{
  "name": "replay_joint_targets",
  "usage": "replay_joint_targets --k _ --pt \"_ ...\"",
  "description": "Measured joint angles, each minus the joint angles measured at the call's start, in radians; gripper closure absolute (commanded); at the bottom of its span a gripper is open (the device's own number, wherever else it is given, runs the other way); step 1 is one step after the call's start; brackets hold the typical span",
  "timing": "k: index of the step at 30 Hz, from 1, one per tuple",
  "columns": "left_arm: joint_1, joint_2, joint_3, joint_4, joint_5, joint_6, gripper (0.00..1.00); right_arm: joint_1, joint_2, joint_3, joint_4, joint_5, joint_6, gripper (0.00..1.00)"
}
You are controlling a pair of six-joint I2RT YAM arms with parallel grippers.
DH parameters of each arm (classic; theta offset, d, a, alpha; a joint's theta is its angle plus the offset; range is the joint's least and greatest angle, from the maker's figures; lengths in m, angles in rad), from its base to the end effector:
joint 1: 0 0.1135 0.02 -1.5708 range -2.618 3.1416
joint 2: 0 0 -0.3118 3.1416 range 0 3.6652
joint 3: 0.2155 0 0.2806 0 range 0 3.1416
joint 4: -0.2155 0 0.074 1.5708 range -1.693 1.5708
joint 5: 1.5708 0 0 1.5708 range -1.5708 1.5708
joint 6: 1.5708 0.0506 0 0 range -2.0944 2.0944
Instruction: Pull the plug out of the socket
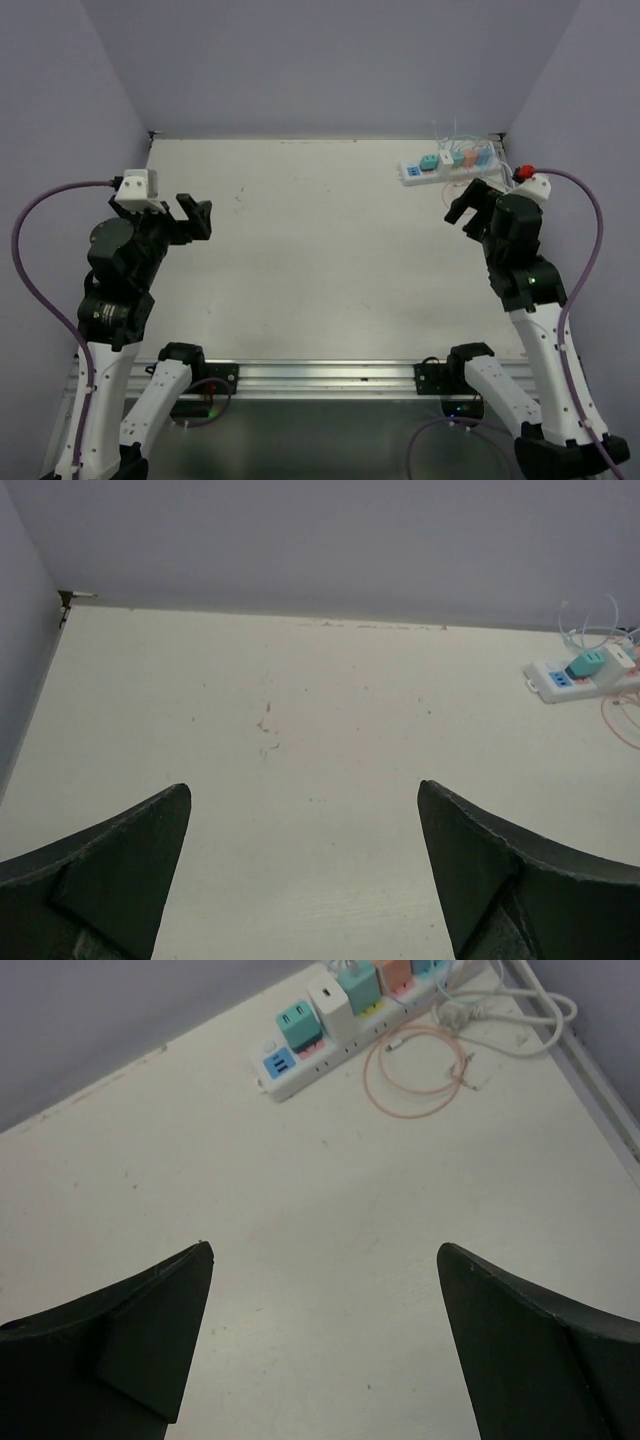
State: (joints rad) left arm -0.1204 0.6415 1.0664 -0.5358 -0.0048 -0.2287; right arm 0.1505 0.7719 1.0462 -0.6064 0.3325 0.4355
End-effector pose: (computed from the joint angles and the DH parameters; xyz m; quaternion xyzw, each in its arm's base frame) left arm 0.1182 -0.0141 0.4540 -0.0419 0.7440 -0.1140 0.6570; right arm 0.1600 0.0076 0.4233 0.2091 0.7812 0.0363 0.5870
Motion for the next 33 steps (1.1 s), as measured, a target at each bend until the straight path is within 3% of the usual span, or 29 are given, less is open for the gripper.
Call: replay_joint_targets --k 15,22,33 --pt "-0.017 0.003 -0.382 0.188 -0.097 -0.027 0.00 0.000 0.677 0.022 0.294 0.115 0.264 0.01" --pt "-0.020 0.021 -0.395 0.217 -0.145 -0.034 0.00 0.010 1.061 0.253 0.369 0.195 0.329 0.01" --pt "-0.020 0.060 -0.395 0.235 -0.156 -0.034 0.00 0.027 1.414 0.623 0.423 0.236 0.336 0.01"
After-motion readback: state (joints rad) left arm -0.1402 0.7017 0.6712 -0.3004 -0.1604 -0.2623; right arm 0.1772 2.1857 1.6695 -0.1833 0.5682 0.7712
